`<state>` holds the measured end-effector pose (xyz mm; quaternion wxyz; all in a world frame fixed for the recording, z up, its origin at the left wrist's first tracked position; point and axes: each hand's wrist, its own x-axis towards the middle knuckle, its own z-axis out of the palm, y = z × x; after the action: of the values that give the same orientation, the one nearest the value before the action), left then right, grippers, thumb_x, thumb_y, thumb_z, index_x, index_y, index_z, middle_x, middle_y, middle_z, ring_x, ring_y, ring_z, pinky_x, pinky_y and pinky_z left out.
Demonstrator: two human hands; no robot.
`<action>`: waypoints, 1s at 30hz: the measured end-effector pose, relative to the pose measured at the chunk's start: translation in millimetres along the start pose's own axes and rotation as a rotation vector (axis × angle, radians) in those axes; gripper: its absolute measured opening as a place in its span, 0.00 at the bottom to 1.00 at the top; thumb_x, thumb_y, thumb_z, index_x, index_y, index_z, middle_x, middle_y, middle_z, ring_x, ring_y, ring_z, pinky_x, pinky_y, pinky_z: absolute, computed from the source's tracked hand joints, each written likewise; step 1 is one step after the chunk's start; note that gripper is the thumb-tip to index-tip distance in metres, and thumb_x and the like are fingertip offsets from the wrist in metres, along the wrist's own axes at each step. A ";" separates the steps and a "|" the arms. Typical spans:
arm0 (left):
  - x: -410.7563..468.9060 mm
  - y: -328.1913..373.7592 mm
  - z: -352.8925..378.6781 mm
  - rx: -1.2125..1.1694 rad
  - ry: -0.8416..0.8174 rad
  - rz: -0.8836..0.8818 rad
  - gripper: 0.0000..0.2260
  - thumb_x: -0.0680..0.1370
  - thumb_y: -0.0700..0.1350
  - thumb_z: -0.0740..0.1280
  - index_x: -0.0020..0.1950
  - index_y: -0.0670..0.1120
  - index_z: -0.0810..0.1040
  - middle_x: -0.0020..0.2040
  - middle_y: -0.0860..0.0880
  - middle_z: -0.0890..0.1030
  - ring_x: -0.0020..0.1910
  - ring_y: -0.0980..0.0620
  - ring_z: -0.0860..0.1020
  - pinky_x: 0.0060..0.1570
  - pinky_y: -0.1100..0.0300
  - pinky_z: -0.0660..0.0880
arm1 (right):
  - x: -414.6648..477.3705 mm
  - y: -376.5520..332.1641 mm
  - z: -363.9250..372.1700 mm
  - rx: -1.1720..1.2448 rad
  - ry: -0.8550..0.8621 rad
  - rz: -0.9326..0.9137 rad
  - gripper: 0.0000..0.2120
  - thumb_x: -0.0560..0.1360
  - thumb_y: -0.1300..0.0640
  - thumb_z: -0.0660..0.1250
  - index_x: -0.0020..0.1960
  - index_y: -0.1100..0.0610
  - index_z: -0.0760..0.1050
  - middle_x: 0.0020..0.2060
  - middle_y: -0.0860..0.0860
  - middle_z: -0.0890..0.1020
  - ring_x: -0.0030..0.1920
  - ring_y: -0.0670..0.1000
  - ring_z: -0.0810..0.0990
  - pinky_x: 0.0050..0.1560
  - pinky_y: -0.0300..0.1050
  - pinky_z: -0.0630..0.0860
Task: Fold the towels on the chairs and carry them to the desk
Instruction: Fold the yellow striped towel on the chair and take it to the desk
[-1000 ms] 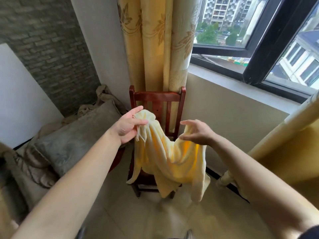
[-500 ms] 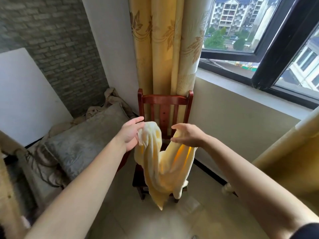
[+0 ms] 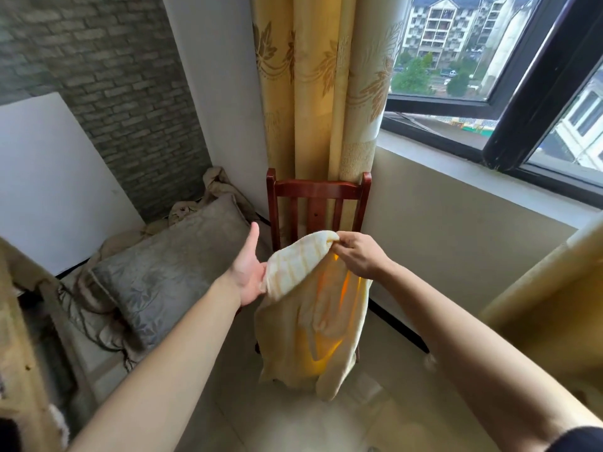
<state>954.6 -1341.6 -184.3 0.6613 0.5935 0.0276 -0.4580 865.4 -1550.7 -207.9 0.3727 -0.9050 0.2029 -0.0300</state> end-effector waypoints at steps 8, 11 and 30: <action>20.3 -42.6 -17.8 0.098 -0.192 -0.197 0.46 0.61 0.60 0.80 0.70 0.40 0.68 0.63 0.39 0.80 0.63 0.43 0.78 0.66 0.45 0.71 | 0.5 9.5 -8.9 0.007 0.075 0.087 0.11 0.78 0.53 0.59 0.44 0.57 0.76 0.39 0.54 0.83 0.43 0.56 0.80 0.45 0.50 0.77; 25.0 -51.2 -8.3 0.236 -0.238 -0.173 0.25 0.65 0.49 0.79 0.59 0.43 0.80 0.51 0.46 0.84 0.50 0.50 0.82 0.59 0.50 0.74 | 1.4 15.7 -8.0 0.027 0.097 0.092 0.13 0.77 0.51 0.58 0.44 0.59 0.75 0.38 0.54 0.82 0.43 0.55 0.79 0.45 0.49 0.76; 55.8 60.8 -52.4 0.262 0.788 0.395 0.16 0.75 0.43 0.67 0.61 0.39 0.79 0.58 0.44 0.81 0.55 0.46 0.80 0.54 0.52 0.77 | -13.8 86.2 -78.8 -0.149 0.121 0.412 0.28 0.73 0.65 0.66 0.73 0.56 0.71 0.69 0.57 0.74 0.70 0.57 0.71 0.68 0.44 0.68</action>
<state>1052.3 -1338.6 -185.8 0.5945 0.7947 0.1053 -0.0623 806.7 -1652.6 -209.0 0.2902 -0.8661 0.4070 0.0075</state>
